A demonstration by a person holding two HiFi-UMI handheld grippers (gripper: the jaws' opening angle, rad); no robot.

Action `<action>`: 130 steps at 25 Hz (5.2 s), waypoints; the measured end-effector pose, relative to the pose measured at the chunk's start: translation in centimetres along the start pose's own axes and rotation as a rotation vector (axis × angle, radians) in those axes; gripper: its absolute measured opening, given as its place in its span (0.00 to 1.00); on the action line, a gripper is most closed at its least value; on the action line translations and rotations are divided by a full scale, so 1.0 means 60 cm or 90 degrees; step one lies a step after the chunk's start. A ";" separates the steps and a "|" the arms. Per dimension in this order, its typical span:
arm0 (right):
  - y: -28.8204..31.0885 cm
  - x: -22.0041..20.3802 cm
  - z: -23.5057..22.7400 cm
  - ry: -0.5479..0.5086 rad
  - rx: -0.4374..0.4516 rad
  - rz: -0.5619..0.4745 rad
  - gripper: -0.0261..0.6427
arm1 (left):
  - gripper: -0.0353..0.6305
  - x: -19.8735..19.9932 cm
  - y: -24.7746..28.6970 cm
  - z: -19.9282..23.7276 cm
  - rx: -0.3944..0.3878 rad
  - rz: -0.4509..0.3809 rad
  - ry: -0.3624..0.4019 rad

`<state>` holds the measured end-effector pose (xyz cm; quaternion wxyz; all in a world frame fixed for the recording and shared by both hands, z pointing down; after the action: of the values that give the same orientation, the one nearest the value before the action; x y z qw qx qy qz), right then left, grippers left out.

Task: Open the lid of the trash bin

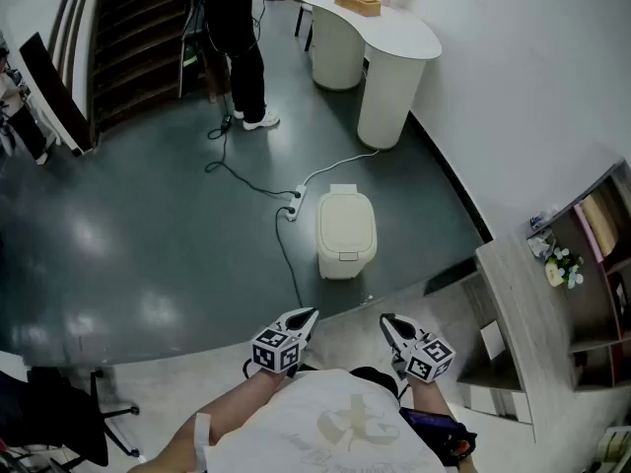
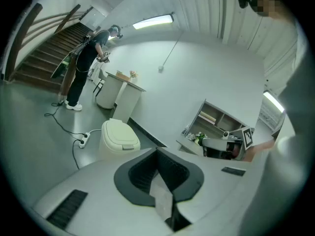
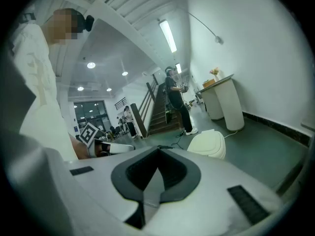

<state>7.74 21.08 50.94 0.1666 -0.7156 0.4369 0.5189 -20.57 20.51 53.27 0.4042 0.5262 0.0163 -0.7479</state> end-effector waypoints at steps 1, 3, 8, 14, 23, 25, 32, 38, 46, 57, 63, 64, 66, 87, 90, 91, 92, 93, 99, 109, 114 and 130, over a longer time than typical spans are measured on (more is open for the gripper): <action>-0.005 -0.003 0.002 0.002 0.000 0.000 0.04 | 0.06 -0.001 -0.003 -0.002 0.000 -0.002 0.001; -0.015 -0.009 0.005 0.006 -0.003 -0.001 0.04 | 0.06 -0.003 -0.011 -0.007 0.002 -0.006 0.002; -0.038 -0.023 0.031 0.003 -0.007 -0.007 0.05 | 0.06 -0.017 -0.042 -0.026 0.003 -0.007 0.010; -0.063 -0.058 0.068 0.015 -0.013 -0.007 0.04 | 0.06 -0.042 -0.073 -0.054 -0.006 0.002 0.016; -0.076 -0.087 0.085 0.037 -0.031 -0.004 0.05 | 0.06 -0.061 -0.092 -0.057 -0.006 0.009 0.019; -0.072 -0.081 0.077 0.035 -0.037 -0.005 0.05 | 0.06 -0.055 -0.088 -0.051 -0.005 0.004 0.022; -0.044 -0.047 0.039 0.040 -0.035 -0.026 0.05 | 0.06 -0.024 -0.057 -0.031 -0.008 -0.002 0.028; -0.015 -0.017 0.005 0.028 -0.029 -0.023 0.05 | 0.06 0.007 -0.025 -0.022 -0.014 -0.014 0.037; 0.006 -0.029 -0.012 0.050 -0.025 -0.005 0.05 | 0.06 -0.010 -0.019 -0.015 -0.002 0.012 0.019; 0.026 -0.042 -0.028 0.057 -0.023 0.028 0.05 | 0.06 -0.032 -0.027 0.004 0.024 0.011 -0.013; 0.061 -0.021 -0.054 0.053 -0.008 0.030 0.05 | 0.06 -0.013 -0.012 0.017 0.039 0.011 -0.014; 0.066 -0.018 -0.060 0.052 -0.006 0.032 0.05 | 0.06 -0.010 -0.007 0.017 0.041 0.012 -0.014; 0.074 -0.012 -0.071 0.050 -0.005 0.036 0.05 | 0.06 -0.003 0.003 0.021 0.045 0.013 -0.016; 0.148 0.078 -0.269 0.059 0.016 0.054 0.05 | 0.06 0.100 0.198 0.057 0.070 0.055 -0.014; 0.160 0.088 -0.296 0.065 0.027 0.058 0.05 | 0.06 0.116 0.225 0.067 0.082 0.059 -0.015; 0.164 0.091 -0.306 0.067 0.031 0.061 0.05 | 0.06 0.121 0.234 0.071 0.086 0.060 -0.017; 0.167 0.094 -0.316 0.068 0.035 0.064 0.05 | 0.06 0.126 0.244 0.074 0.090 0.061 -0.020; 0.170 0.098 -0.327 0.069 0.038 0.067 0.05 | 0.06 0.130 0.254 0.076 0.092 0.062 -0.023; 0.193 0.109 -0.385 0.080 0.060 0.088 0.05 | 0.06 0.130 0.308 0.091 0.114 0.087 -0.051; 0.248 0.095 -0.464 0.094 0.113 0.138 0.05 | 0.06 0.102 0.400 0.118 0.153 0.135 -0.096; 0.271 0.083 -0.490 0.098 0.135 0.156 0.05 | 0.06 0.085 0.436 0.126 0.170 0.156 -0.110; 0.254 0.042 -0.561 0.144 0.126 0.179 0.05 | 0.06 0.017 0.530 0.170 0.269 0.278 -0.128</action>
<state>15.83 -11.91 65.66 0.1118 -0.6815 0.5974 0.4077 -8.79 -6.04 69.76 0.4364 0.5129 -0.2925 -0.6789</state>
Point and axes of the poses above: the fingertips, and each gripper's own axes: y forward along the fingers, z to its left, x out of its top, the point moved 9 cm from there along -y, backward along the fingers, and after that the axes turned 3 degrees about x, right-handed, at the moved point
